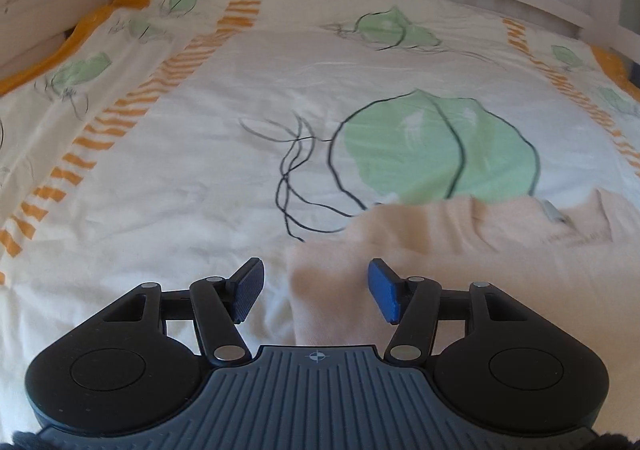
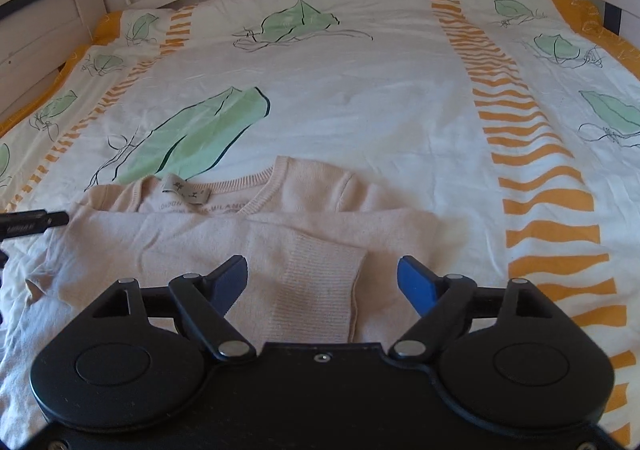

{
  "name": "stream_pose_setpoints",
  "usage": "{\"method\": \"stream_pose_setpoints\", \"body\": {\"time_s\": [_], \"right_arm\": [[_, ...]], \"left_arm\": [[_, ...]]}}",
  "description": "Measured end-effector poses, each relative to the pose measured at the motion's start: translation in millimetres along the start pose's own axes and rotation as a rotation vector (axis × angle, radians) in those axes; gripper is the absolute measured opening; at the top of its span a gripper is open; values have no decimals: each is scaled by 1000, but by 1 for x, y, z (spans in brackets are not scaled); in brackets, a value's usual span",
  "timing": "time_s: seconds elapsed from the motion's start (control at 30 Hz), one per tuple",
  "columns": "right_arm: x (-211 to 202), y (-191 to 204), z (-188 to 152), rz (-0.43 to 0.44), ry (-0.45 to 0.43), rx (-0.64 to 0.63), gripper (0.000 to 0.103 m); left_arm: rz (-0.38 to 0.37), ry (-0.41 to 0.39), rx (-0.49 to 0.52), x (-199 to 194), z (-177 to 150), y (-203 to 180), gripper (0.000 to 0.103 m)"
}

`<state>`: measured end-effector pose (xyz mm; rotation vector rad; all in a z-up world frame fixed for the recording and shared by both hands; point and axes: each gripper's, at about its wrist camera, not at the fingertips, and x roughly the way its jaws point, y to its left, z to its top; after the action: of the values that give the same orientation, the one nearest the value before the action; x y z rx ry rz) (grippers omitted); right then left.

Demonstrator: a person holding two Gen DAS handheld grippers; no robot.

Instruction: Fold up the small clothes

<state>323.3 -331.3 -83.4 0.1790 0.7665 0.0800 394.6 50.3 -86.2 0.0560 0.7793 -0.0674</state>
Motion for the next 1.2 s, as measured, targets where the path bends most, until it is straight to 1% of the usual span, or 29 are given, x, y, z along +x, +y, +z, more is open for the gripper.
{"method": "stream_pose_setpoints", "body": {"time_s": [0.07, 0.1, 0.13, 0.17, 0.23, 0.3, 0.37, 0.4, 0.43, 0.47, 0.5, 0.57, 0.63, 0.7, 0.77, 0.83, 0.93, 0.97, 1.0, 1.03, 1.07, 1.1, 1.13, 1.2], "right_arm": [[0, 2, 0, 13, 3, 1, 84], [1, 4, 0, 20, 5, -1, 84], [1, 5, 0, 26, 6, -4, 84], [1, 7, -1, 31, 8, -8, 84], [1, 9, -2, 36, 12, -14, 84], [2, 10, -3, 41, 17, -15, 84], [3, 11, -4, 44, 22, -13, 84], [3, 11, -4, 45, 25, -14, 84], [3, 12, -4, 47, 26, -14, 84], [3, 12, -5, 48, 26, -14, 84], [3, 12, -5, 49, 27, -14, 84], [3, 12, -5, 49, 26, -11, 84], [3, 11, -5, 51, 25, -4, 84], [2, 10, -5, 54, 22, 6, 84], [2, 9, -4, 57, 23, 15, 84], [2, 9, -5, 58, 24, 15, 84], [2, 9, -5, 56, 24, 11, 85], [2, 9, -5, 55, 23, 13, 85], [1, 9, -5, 55, 21, 14, 86], [1, 9, -4, 55, 18, 14, 89], [1, 9, -4, 55, 16, 13, 93], [1, 9, -4, 55, 14, 11, 95], [1, 9, -4, 52, 13, 7, 95], [1, 9, -4, 45, 14, 0, 95]], "left_arm": [[-4, 52, -40, 15, 2, 8, 56], [-14, 90, -49, 23, 0, 12, 57], [-19, 105, -45, 28, -1, 12, 59], [-19, 99, -28, 30, -3, 12, 62], [-15, 81, 16, 29, -5, 8, 64], [-25, 76, 16, 30, -4, 8, 66], [-46, 67, 1, 31, -4, 11, 65], [-57, 60, 1, 31, -4, 12, 54], [-70, 39, 5, 28, -5, 13, 41], [-64, 22, 13, 25, -6, 12, 16], [-63, 6, 27, 20, -7, 10, 9], [-54, -37, 38, 11, -11, 7, 7], [-23, -70, 53, 5, -17, 6, 6], [23, -59, 36, 7, -21, 11, 6], [16, -42, 2, 13, -24, 17, 7], [15, -50, 7, 14, -23, 17, 7], [1, -56, 20, 12, -20, 17, 10], [-7, -59, 9, 10, -18, 19, 16], [-10, -69, -9, 6, -18, 22, 33], [-3, -87, -25, 1, -18, 25, 41], [5, -109, -32, -5, -19, 26, 51], [8, -132, -25, -12, -20, 25, 56], [6, -141, -6, -18, -22, 24, 59], [-8, -141, 68, -31, -27, 16, 72]]}}
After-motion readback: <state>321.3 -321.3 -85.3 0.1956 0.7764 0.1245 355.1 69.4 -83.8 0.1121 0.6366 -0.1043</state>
